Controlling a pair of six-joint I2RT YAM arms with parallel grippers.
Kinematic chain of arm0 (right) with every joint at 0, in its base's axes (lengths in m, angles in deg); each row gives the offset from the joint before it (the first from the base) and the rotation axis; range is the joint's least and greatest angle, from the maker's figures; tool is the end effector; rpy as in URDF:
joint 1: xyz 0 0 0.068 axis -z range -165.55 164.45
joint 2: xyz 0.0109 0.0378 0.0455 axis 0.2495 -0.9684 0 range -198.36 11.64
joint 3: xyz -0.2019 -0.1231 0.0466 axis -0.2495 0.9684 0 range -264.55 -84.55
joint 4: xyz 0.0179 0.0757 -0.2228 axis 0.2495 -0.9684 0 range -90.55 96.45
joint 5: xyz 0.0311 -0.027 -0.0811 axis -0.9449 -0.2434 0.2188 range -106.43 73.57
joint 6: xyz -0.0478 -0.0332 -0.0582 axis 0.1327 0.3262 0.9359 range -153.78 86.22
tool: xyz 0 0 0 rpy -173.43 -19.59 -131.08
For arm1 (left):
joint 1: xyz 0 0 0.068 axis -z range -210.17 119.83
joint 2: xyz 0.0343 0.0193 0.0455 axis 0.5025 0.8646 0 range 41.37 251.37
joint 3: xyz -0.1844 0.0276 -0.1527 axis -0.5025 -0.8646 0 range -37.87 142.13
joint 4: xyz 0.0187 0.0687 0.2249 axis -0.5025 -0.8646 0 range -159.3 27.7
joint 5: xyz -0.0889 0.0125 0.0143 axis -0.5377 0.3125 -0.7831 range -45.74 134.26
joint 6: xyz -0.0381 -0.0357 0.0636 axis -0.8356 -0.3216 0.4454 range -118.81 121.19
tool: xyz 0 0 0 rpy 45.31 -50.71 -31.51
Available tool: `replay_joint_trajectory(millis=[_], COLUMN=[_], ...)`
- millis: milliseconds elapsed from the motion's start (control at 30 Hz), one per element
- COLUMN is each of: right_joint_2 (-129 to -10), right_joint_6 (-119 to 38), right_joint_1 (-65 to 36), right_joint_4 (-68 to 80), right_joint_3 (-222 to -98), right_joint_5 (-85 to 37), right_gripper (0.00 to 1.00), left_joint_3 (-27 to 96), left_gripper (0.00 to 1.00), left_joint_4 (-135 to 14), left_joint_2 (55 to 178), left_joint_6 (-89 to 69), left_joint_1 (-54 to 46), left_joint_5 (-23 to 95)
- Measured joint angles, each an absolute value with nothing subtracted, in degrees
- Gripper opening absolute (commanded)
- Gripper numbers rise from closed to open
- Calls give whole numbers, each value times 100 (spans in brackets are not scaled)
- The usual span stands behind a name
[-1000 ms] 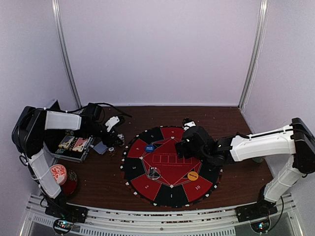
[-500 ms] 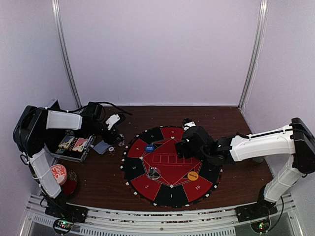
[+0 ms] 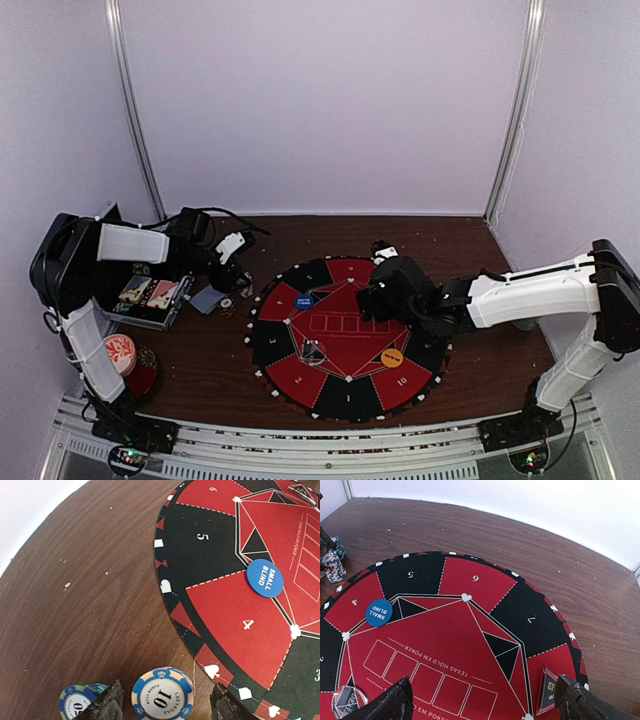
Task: Distribute texas hold em gaming equipment
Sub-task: Pick up the pile of poker chips from the pile of poker chips.
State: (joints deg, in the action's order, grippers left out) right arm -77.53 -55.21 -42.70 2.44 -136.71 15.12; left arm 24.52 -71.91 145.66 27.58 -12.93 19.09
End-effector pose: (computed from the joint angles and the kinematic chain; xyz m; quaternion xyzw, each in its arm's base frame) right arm 0.2097 0.2556 0.1728 -0.1613 0.8681 0.0611 0.4654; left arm 0.3399 -0.1373 0.1281 0.4091 0.8287 -0.1794 0.3371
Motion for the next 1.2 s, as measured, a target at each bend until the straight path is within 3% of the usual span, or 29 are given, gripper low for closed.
replay_joint_trajectory(millis=[633, 1200], right_joint_2=[-7753, -7753], right_joint_6=[-5523, -5525], right_joint_1=[-4263, -4261], right_joint_4=[244, 244], right_joint_3=[-13671, -13671], right_joint_5=[1512, 1510], right_gripper=[100, 99], left_joint_3=[2541, 2565], left_gripper=[48, 51], left_joint_4=[-7138, -7143], left_joint_2=[14758, 14833], left_joint_6=[2721, 2721], left_joint_1=[-1291, -1291], left_joint_5=[1962, 1962])
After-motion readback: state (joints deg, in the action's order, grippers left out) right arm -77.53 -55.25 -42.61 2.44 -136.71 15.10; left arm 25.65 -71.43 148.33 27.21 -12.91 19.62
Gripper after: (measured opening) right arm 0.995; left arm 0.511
